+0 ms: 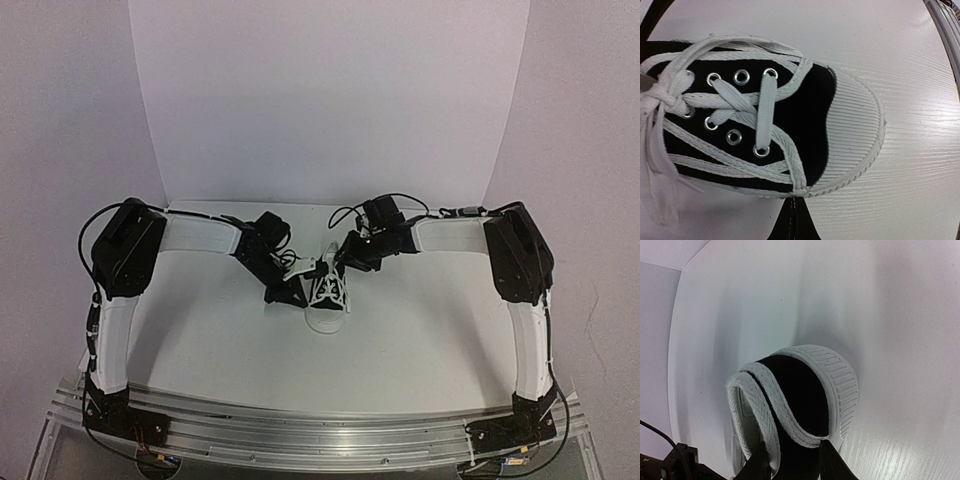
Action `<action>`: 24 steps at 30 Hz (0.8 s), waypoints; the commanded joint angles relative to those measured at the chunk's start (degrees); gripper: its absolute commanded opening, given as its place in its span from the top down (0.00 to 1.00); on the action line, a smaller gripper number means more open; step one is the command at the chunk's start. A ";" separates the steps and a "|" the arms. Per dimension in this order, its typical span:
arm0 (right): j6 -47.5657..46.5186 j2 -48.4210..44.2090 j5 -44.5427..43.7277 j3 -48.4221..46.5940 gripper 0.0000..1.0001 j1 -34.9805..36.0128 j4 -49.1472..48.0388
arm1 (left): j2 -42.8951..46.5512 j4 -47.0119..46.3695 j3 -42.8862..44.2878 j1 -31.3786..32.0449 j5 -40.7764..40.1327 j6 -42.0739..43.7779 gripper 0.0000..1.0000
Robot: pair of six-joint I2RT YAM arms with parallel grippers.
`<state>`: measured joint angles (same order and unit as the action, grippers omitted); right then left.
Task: Tie the shoes
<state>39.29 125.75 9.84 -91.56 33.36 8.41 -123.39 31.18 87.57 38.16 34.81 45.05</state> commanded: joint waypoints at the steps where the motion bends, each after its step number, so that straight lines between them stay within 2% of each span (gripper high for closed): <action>1: -0.99 -0.22 -0.39 -0.82 0.63 0.03 -0.50 | 3.34 1.92 2.97 -0.67 2.04 -4.12 1.00; 4: -2.58 -1.98 -0.46 0.10 0.61 0.03 -0.50 | 3.03 2.00 6.27 -2.00 4.88 -6.30 0.97; 11: -6.33 -6.95 1.63 2.45 0.53 -0.09 -0.59 | 1.77 3.16 11.56 -5.79 12.07 -6.95 0.65; 14: -10.60 -10.00 5.58 4.05 0.48 -0.04 -0.50 | 1.58 0.29 11.08 -7.19 9.56 -7.49 0.51; 17: -12.17 -13.68 7.36 7.98 0.46 -0.72 -0.50 | 1.12 -2.76 9.67 -8.62 7.00 -8.16 0.44; 20: -10.73 -17.45 6.68 13.06 0.45 -3.04 -0.51 | 0.84 -3.05 9.80 -10.47 5.62 -10.92 0.39; 24: -9.43 -23.68 2.10 20.14 0.42 -7.33 -0.52 | 5.19 -7.14 6.10 -13.21 2.31 -18.93 0.24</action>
<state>29.81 108.19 15.12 -76.85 30.62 7.68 -123.33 28.89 96.63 27.27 40.80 34.52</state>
